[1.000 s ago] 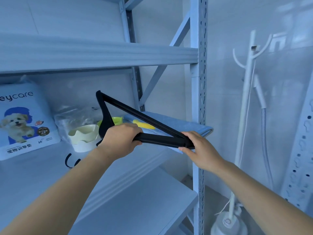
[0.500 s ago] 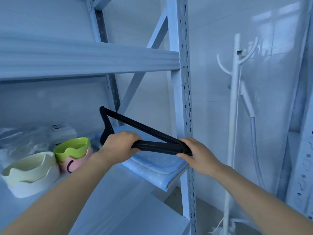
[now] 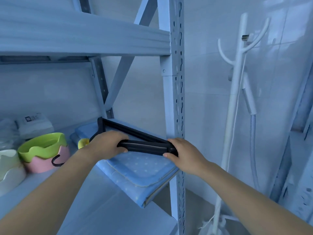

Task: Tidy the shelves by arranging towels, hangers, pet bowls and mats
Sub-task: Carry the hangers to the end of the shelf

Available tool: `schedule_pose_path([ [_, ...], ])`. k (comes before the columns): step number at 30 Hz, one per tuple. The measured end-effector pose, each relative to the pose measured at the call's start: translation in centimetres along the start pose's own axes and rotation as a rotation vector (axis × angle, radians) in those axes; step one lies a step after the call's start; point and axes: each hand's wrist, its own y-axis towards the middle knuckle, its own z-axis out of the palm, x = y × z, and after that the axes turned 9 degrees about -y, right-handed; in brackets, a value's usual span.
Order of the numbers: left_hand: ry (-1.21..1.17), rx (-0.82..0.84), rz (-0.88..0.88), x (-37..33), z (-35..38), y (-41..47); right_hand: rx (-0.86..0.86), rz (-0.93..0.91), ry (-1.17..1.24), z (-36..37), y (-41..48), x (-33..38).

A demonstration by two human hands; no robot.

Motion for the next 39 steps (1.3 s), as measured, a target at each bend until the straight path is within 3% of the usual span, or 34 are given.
schedule_pose_path([
  [5,-0.085,-0.032,-0.024,-0.8,0.7,0.1,-0.004,-0.048,0.007,0.0,0.5,-1.2],
  [11,-0.282,-0.250,-0.057,-3.1,1.5,-1.0,-0.029,-0.170,0.105,-0.3,1.1,-2.5],
  [17,-0.198,-0.375,-0.106,-6.2,3.3,-2.0,-0.039,-0.261,0.179,-0.5,1.3,-3.3],
  [23,-0.139,-0.352,-0.213,-8.0,3.6,-2.5,-0.001,-0.305,0.205,-1.0,0.8,-4.1],
  [27,-0.168,-0.464,-0.265,-9.5,4.2,-3.3,-0.040,-0.361,0.178,-1.6,0.4,-4.6],
  [39,-0.166,-0.582,-0.385,-13.1,3.3,-7.1,-0.101,-0.537,0.209,-2.6,-0.4,-1.0],
])
